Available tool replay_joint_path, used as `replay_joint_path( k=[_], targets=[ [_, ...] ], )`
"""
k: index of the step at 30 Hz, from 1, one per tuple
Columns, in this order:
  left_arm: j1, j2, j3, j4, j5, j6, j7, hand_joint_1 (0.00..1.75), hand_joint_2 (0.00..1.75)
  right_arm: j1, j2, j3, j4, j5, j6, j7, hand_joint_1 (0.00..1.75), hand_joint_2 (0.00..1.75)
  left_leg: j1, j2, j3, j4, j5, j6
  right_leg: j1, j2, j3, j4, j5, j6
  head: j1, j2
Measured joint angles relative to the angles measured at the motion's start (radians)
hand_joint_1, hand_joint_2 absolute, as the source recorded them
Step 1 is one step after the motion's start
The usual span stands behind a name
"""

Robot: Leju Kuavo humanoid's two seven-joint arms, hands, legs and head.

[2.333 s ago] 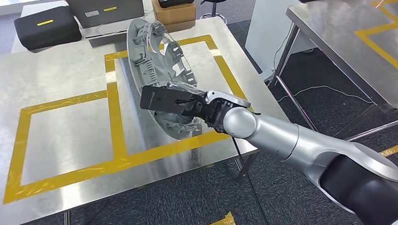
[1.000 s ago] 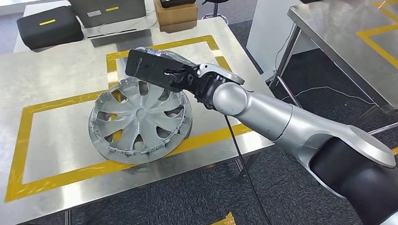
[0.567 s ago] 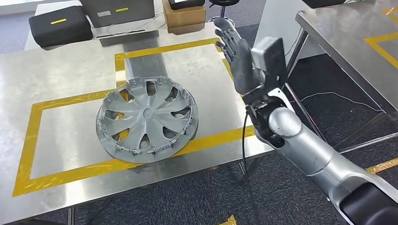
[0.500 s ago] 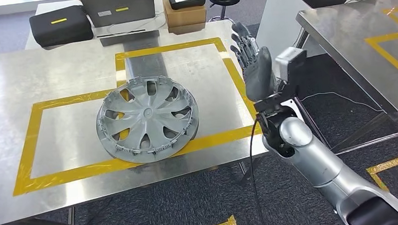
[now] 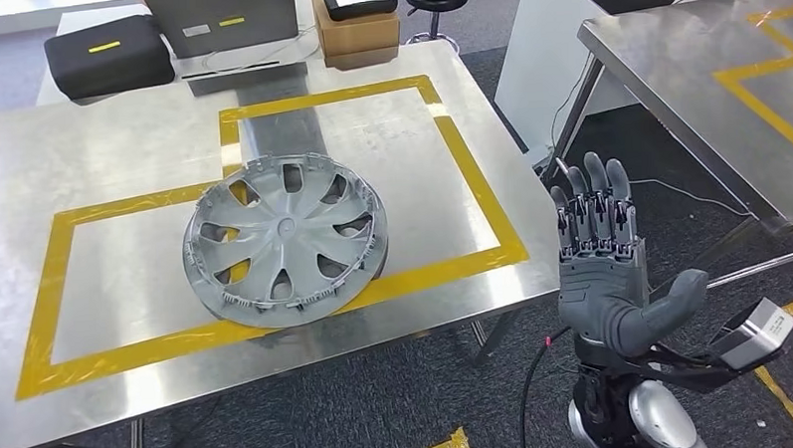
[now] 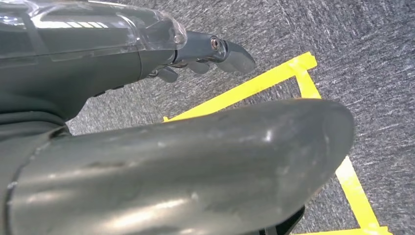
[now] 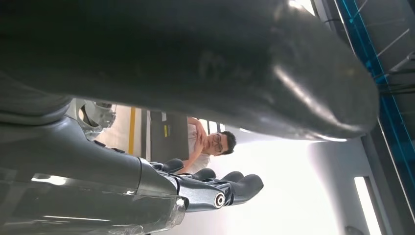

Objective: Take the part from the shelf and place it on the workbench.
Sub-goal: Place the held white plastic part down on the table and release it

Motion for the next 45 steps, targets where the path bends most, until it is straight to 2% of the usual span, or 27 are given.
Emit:
replay_joint_path(
  k=[5, 8, 10, 12, 14, 15, 16, 17, 20, 22, 25, 26, 28, 29, 30, 31, 32, 33, 34, 36, 37, 38, 40, 41, 42, 44, 45],
  targets=[
    [-0.001, 0.001, 0.0, 0.0, 0.0, 0.0, 0.0, 0.0, 0.0, 0.032, 0.014, -0.019, -0.032, -0.001, 0.001, -0.001, 0.0, 0.0, -0.002, 0.007, 0.002, 0.001, -0.002, 0.002, -0.001, 0.006, -0.001, -0.002, 0.002, 0.001, 0.0, 0.0],
    [-0.001, 0.002, 0.0, 0.0, 0.0, 0.0, 0.004, 0.0, 0.0, 0.044, 0.024, -0.025, -0.043, 0.001, 0.004, 0.0, 0.0, 0.0, -0.009, 0.007, 0.003, 0.002, -0.002, 0.015, -0.006, 0.006, 0.001, -0.007, 0.008, 0.011, -0.002, 0.0],
    [-0.002, 0.002, 0.0, 0.0, 0.0, 0.0, 0.01, 0.0, 0.0, 0.053, 0.031, -0.026, -0.047, 0.002, 0.008, 0.002, 0.0, 0.0, -0.006, 0.008, 0.007, -0.014, 0.009, 0.025, -0.008, 0.008, 0.0, -0.001, 0.001, 0.016, -0.004, 0.0],
    [-0.004, 0.003, 0.0, 0.0, 0.0, 0.0, 0.016, 0.0, 0.0, 0.061, 0.035, -0.026, -0.048, -0.009, 0.014, -0.001, 0.0, 0.0, -0.003, 0.009, 0.011, -0.031, 0.02, 0.033, -0.009, 0.01, -0.024, 0.057, -0.046, 0.017, -0.001, 0.0],
    [-0.005, 0.004, 0.0, 0.0, 0.0, 0.0, 0.02, 0.0, 0.0, 0.069, 0.037, -0.026, -0.043, -0.03, 0.02, -0.007, 0.0, 0.0, -0.006, 0.01, 0.009, -0.034, 0.024, 0.036, -0.01, 0.011, -0.074, 0.178, -0.114, 0.02, 0.005, 0.0],
    [-0.004, 0.004, 0.0, 0.0, 0.0, 0.0, 0.021, 0.0, 0.0, 0.074, 0.039, -0.026, -0.039, -0.039, 0.022, -0.01, 0.0, 0.0, -0.006, 0.01, 0.008, -0.034, 0.025, 0.034, -0.011, 0.011, -0.094, 0.23, -0.132, 0.022, 0.007, 0.0],
    [-0.004, 0.004, 0.0, 0.0, 0.0, 0.0, 0.021, 0.0, 0.0, 0.077, 0.041, -0.026, -0.034, -0.046, 0.025, -0.013, 0.0, 0.0, -0.007, 0.01, 0.007, -0.034, 0.026, 0.033, -0.011, 0.011, -0.102, 0.253, -0.13, 0.024, 0.007, 0.0],
    [-0.004, 0.005, 0.0, 0.0, 0.0, 0.0, 0.021, 0.0, 0.0, 0.08, 0.043, -0.026, -0.029, -0.052, 0.029, -0.015, 0.0, 0.0, -0.007, 0.009, 0.007, -0.034, 0.027, 0.031, -0.012, 0.01, -0.094, 0.241, -0.109, 0.024, 0.008, 0.0],
    [-0.006, 0.005, 0.0, 0.0, 0.0, 0.0, 0.026, 0.0, 0.0, 0.08, 0.047, -0.026, -0.015, -0.06, 0.036, -0.018, 0.0, 0.0, -0.009, 0.008, 0.004, -0.032, 0.033, 0.019, -0.017, 0.012, -0.01, 0.065, -0.013, 0.021, 0.012, 0.0],
    [-0.007, 0.006, 0.0, 0.0, 0.0, 0.0, 0.029, 0.0, 0.0, 0.08, 0.051, -0.026, -0.008, -0.061, 0.037, -0.018, 0.0, 0.0, -0.01, 0.006, -0.002, -0.03, 0.041, 0.004, -0.014, 0.014, 0.015, 0.001, 0.006, 0.011, 0.012, 0.0],
    [-0.006, 0.007, 0.0, 0.0, 0.0, 0.001, 0.03, 0.0, 0.0, 0.078, 0.055, -0.026, 0.002, -0.06, 0.038, -0.018, 0.0, 0.0, -0.007, 0.008, -0.012, -0.029, 0.047, -0.019, -0.01, 0.013, 0.002, -0.004, 0.02, -0.015, 0.006, 0.0],
    [-0.005, 0.008, 0.0, 0.0, 0.0, 0.001, 0.03, 0.0, 0.0, 0.078, 0.057, -0.026, 0.004, -0.06, 0.038, -0.018, 0.0, 0.0, -0.006, 0.008, -0.02, -0.014, 0.027, -0.024, -0.01, 0.01, -0.005, -0.007, 0.028, -0.027, 0.002, 0.0],
    [-0.006, 0.008, 0.0, 0.0, 0.0, 0.001, 0.03, 0.0, 0.0, 0.077, 0.06, -0.026, 0.009, -0.06, 0.039, -0.018, 0.0, 0.0, -0.004, 0.009, -0.053, 0.072, -0.054, -0.03, -0.01, 0.006, -0.024, -0.009, 0.045, -0.042, -0.01, 0.0],
    [-0.006, 0.007, 0.0, 0.0, 0.0, 0.001, 0.03, 0.0, 0.0, 0.077, 0.061, -0.026, 0.011, -0.06, 0.039, -0.018, 0.0, 0.0, -0.004, 0.009, -0.073, 0.137, -0.099, -0.032, -0.008, 0.006, -0.035, -0.009, 0.053, -0.046, -0.016, 0.0],
    [-0.006, 0.007, 0.0, 0.0, 0.0, 0.001, 0.03, 0.0, 0.0, 0.077, 0.063, -0.026, 0.014, -0.059, 0.039, -0.018, 0.0, 0.0, -0.004, 0.009, -0.087, 0.196, -0.13, -0.034, -0.007, 0.005, -0.046, -0.008, 0.061, -0.046, -0.02, 0.0],
    [-0.006, 0.007, 0.0, 0.0, 0.0, 0.001, 0.031, 0.0, 0.0, 0.077, 0.064, -0.025, 0.016, -0.059, 0.039, -0.018, 0.0, 0.0, -0.005, 0.008, -0.09, 0.231, -0.141, -0.034, -0.005, 0.004, -0.057, -0.008, 0.068, -0.046, -0.023, 0.0],
    [-0.006, 0.007, 0.0, 0.0, 0.0, 0.001, 0.031, 0.0, 0.0, 0.077, 0.065, -0.025, 0.019, -0.059, 0.039, -0.018, 0.0, 0.0, -0.005, 0.008, -0.074, 0.233, -0.131, -0.033, -0.004, 0.003, -0.067, -0.006, 0.075, -0.045, -0.025, 0.0],
    [-0.006, 0.007, 0.0, 0.0, 0.0, 0.001, 0.032, 0.0, 0.0, 0.077, 0.066, -0.025, 0.021, -0.059, 0.039, -0.018, 0.0, 0.0, -0.005, 0.008, -0.039, 0.197, -0.107, -0.031, -0.003, 0.003, -0.076, -0.005, 0.081, -0.043, -0.026, 0.0],
    [-0.007, 0.008, 0.0, 0.0, 0.0, 0.001, 0.033, 0.0, 0.0, 0.077, 0.067, -0.025, 0.023, -0.059, 0.039, -0.018, 0.0, 0.0, -0.005, 0.007, 0.011, 0.132, -0.078, -0.028, -0.003, 0.003, -0.083, -0.002, 0.087, -0.04, -0.027, 0.0],
    [-0.01, 0.009, 0.0, 0.0, 0.0, 0.001, 0.034, 0.0, 0.0, 0.076, 0.068, -0.025, 0.026, -0.059, 0.039, -0.018, 0.0, 0.0, -0.007, 0.005, 0.103, -0.004, -0.052, -0.019, -0.001, 0.003, -0.092, 0.002, 0.095, -0.032, -0.029, 0.0],
    [-0.011, 0.009, 0.0, 0.0, 0.0, 0.001, 0.034, 0.0, 0.0, 0.076, 0.069, -0.026, 0.026, -0.059, 0.039, -0.018, 0.0, 0.0, -0.009, 0.003, 0.127, -0.045, -0.052, -0.015, -0.001, 0.002, -0.095, 0.003, 0.101, -0.025, -0.029, 0.0],
    [-0.012, 0.01, 0.0, 0.0, 0.0, 0.002, 0.034, 0.0, 0.0, 0.076, 0.069, -0.026, 0.027, -0.059, 0.039, -0.018, 0.0, 0.0, -0.012, 0.001, 0.133, -0.061, -0.056, -0.011, -0.001, 0.002, -0.096, 0.003, 0.107, -0.019, -0.029, 0.0],
    [-0.012, 0.01, 0.0, 0.0, 0.0, 0.002, 0.035, 0.0, 0.0, 0.076, 0.071, -0.026, 0.029, -0.059, 0.04, -0.018, 0.0, 0.0, -0.012, 0.001, 0.123, -0.067, -0.043, 0.004, -0.003, 0.004, -0.101, 0.003, 0.115, -0.006, -0.027, 0.0],
    [-0.012, 0.01, 0.0, 0.0, 0.001, 0.002, 0.035, 0.0, 0.0, 0.076, 0.072, -0.026, 0.029, -0.059, 0.04, -0.018, 0.0, 0.0, -0.012, 0.002, 0.115, -0.069, -0.033, 0.013, -0.005, 0.006, -0.109, 0.012, 0.101, 0.0, -0.025, 0.0],
    [-0.013, 0.01, 0.0, 0.0, 0.001, 0.002, 0.035, 0.0, 0.0, 0.076, 0.072, -0.026, 0.03, -0.058, 0.04, -0.017, 0.0, 0.0, -0.011, 0.003, 0.104, -0.072, -0.022, 0.022, -0.006, 0.007, -0.121, 0.04, 0.07, 0.005, -0.022, 0.0],
    [-0.014, 0.01, 0.0, -0.001, 0.001, 0.003, 0.034, 0.0, 0.0, 0.076, 0.073, -0.026, 0.033, -0.057, 0.039, -0.017, 0.0, 0.0, -0.013, 0.005, 0.08, -0.072, -0.001, 0.034, -0.007, 0.009, -0.152, 0.148, -0.025, 0.011, -0.01, 0.0],
    [-0.014, 0.01, 0.0, -0.001, 0.0, 0.003, 0.034, 0.0, 0.0, 0.076, 0.074, -0.026, 0.034, -0.056, 0.039, -0.017, 0.0, 0.0, -0.016, 0.005, 0.067, -0.071, 0.009, 0.037, -0.007, 0.01, -0.163, 0.211, -0.063, 0.013, -0.005, 0.0]
  ],
)
